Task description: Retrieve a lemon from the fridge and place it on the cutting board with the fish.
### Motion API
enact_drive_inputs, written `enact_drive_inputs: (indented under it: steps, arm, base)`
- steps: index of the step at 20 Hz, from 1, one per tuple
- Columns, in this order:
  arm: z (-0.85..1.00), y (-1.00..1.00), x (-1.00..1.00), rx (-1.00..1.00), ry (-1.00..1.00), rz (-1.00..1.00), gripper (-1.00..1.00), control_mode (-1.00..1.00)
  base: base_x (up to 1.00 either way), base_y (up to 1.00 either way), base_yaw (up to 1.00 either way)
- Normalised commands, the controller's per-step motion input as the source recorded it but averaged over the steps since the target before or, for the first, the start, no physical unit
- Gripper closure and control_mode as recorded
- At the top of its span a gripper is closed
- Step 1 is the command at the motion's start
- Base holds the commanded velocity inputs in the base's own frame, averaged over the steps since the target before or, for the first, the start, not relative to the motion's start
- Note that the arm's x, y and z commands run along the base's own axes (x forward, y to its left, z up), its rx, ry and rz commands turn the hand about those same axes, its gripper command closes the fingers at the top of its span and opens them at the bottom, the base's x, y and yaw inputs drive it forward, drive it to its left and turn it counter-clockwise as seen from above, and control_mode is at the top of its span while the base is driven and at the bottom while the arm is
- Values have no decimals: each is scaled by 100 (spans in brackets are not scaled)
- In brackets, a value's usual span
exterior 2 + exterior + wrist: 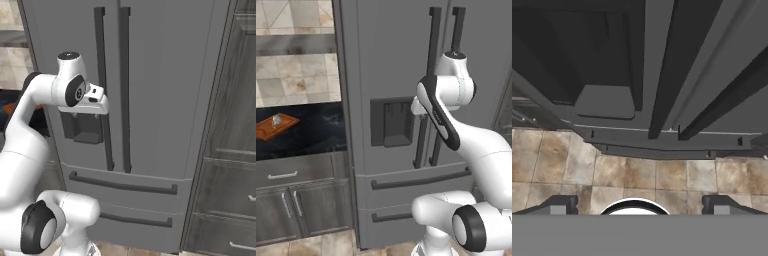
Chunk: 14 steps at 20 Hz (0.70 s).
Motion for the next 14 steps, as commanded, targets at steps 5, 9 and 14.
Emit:
enact_drive_inputs:
  steps: [5,9,14]
  arm:
    - [0,0,0,0,0,0,-100,100]
    - [0,0,0,0,0,0,-100,100]
    - [0,0,0,0,0,0,-100,100]
  base:
    - [-29,-18,-4]
    - [0,-33,0]
    - [0,-30,0]
